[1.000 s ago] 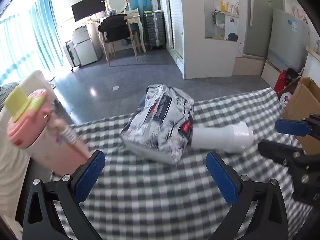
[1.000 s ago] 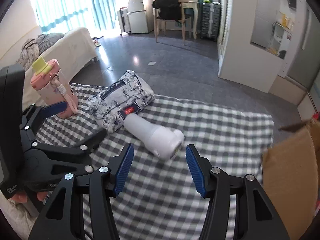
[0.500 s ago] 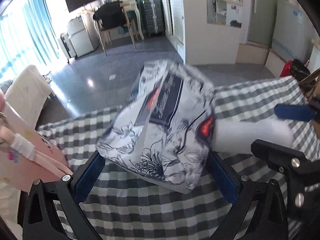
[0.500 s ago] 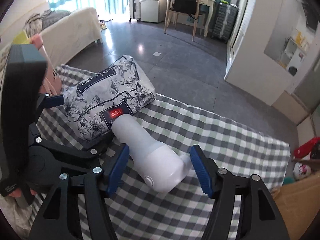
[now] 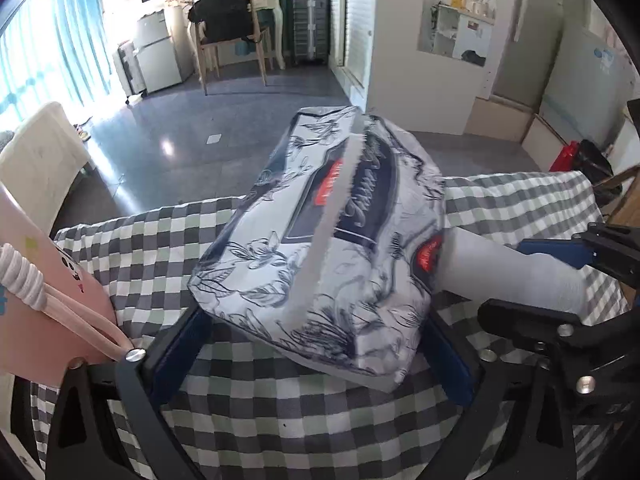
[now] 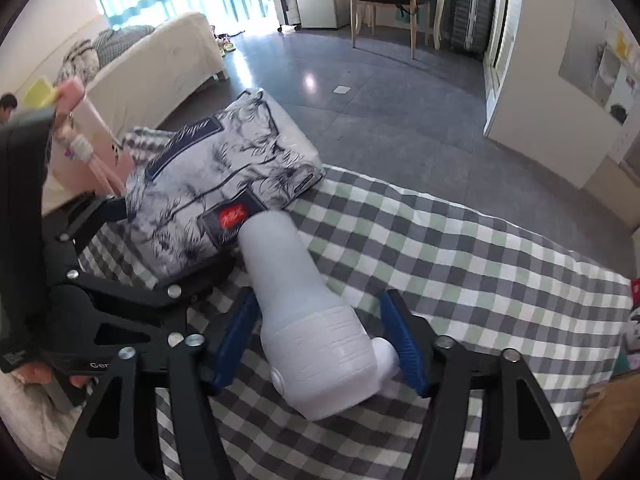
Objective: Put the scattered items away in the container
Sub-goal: 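Grasp the white foam tube with the right tool while the left tool grasps the floral tissue pack, then carry the foam tube and tissue pack over the box and release both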
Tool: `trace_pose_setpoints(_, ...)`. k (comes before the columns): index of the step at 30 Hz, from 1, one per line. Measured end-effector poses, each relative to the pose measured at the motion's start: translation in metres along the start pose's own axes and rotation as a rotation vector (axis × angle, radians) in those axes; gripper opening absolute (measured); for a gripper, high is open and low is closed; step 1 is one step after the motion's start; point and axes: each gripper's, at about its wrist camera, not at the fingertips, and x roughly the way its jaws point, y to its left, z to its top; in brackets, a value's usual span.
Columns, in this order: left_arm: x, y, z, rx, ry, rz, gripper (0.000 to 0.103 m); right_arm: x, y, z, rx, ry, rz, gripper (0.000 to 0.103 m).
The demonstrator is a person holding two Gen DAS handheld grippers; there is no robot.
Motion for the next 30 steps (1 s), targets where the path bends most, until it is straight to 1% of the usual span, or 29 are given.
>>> trace_pose_setpoints(1,-0.003,-0.002,-0.001,0.011,-0.006,-0.002,0.084,-0.001,0.001,-0.001,0.006,-0.002,0.004,0.055)
trace_pose_setpoints(2,-0.006,-0.004,-0.002,0.022,-0.01,0.001,0.082,-0.004,0.002,-0.003,0.016,-0.005,0.015,0.053)
trace_pose_setpoints(3,-0.008,-0.006,-0.004,0.029,-0.011,0.003,0.078,-0.007,0.002,-0.005,0.029,-0.013,0.026,0.053)
trace_pose_setpoints(4,-0.01,-0.007,-0.005,0.032,-0.011,-0.004,0.072,-0.01,0.003,-0.007,0.038,-0.019,0.035,0.053)
trace_pose_setpoints(6,-0.014,-0.008,-0.007,0.033,-0.006,-0.033,0.062,-0.015,0.004,-0.01,0.048,-0.031,0.038,0.05)
trace_pose_setpoints(8,-0.02,-0.01,-0.009,0.033,0.001,-0.051,0.055,-0.022,0.005,-0.015,0.061,-0.043,0.039,0.048)
trace_pose_setpoints(9,-0.022,-0.011,-0.01,0.036,0.0,-0.054,0.046,-0.025,0.005,-0.016,0.069,-0.048,0.043,0.043)
trace_pose_setpoints(10,-0.025,-0.013,-0.012,0.039,-0.001,-0.061,0.043,-0.027,0.006,-0.019,0.075,-0.048,0.045,0.043)
trace_pose_setpoints(14,-0.039,-0.018,-0.018,0.04,0.001,-0.089,0.039,-0.034,0.007,-0.025,0.094,-0.051,0.041,0.043)
trace_pose_setpoints(18,-0.056,-0.02,-0.02,0.035,-0.015,-0.082,0.038,-0.047,0.007,-0.033,0.127,-0.071,0.046,0.043)
trace_pose_setpoints(22,-0.074,-0.025,-0.021,0.031,-0.021,-0.057,0.038,-0.064,0.009,-0.035,0.135,-0.101,0.04,0.043)
trace_pose_setpoints(24,-0.082,-0.027,-0.022,0.02,-0.013,-0.032,0.038,-0.078,0.01,-0.038,0.149,-0.119,0.034,0.043)
trace_pose_setpoints(27,-0.095,-0.031,-0.023,-0.014,0.024,0.022,0.038,-0.099,0.009,-0.044,0.178,-0.138,0.031,0.043)
trace_pose_setpoints(30,-0.111,-0.034,-0.027,-0.073,0.061,0.047,0.038,-0.121,0.008,-0.051,0.206,-0.139,0.008,0.043)
